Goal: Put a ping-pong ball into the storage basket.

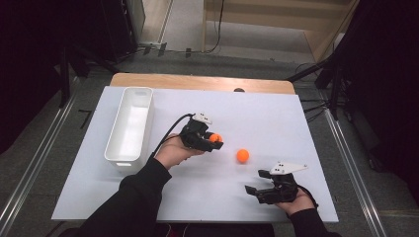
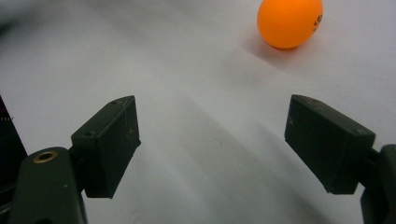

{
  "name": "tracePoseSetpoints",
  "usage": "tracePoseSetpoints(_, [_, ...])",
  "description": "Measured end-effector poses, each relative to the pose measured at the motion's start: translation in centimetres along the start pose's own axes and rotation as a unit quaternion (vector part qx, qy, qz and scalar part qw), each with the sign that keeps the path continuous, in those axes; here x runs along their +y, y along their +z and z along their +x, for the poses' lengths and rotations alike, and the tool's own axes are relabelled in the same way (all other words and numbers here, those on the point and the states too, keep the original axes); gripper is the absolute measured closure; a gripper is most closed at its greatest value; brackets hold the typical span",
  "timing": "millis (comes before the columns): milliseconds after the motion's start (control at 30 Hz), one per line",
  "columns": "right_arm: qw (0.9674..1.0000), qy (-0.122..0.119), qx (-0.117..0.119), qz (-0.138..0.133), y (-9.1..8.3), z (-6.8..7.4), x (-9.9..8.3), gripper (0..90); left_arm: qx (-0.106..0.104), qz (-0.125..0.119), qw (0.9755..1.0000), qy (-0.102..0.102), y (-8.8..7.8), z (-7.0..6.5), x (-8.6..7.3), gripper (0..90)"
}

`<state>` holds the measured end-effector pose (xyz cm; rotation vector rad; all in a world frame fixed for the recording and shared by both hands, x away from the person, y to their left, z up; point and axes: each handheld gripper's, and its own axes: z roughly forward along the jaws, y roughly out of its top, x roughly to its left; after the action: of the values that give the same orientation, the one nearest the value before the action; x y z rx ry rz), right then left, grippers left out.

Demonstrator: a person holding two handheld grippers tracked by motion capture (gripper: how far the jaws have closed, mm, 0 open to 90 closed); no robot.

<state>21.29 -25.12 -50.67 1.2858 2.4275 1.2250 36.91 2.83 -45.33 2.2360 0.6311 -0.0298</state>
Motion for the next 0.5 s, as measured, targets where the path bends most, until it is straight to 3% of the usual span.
tracePoseSetpoints(233, [1.0000, 0.003, 0.002, 0.004, 0.1, 0.1, 0.0, 16.4, -0.012, 0.001, 0.9999, -0.001, -1.0, -0.1, 0.5, 50.5])
tracePoseSetpoints(433, [1.0000, 0.001, 0.001, 0.003, 0.0, 0.1, 0.0, 16.4, -0.009, 0.005, 0.9999, -0.003, -1.4, -0.1, 0.5, 50.6])
tracePoseSetpoints(500, [1.0000, 0.000, 0.000, 0.002, 0.0, 0.1, 0.0, 16.4, -0.004, 0.009, 0.9999, 0.004, -1.6, -0.1, 0.5, 50.5])
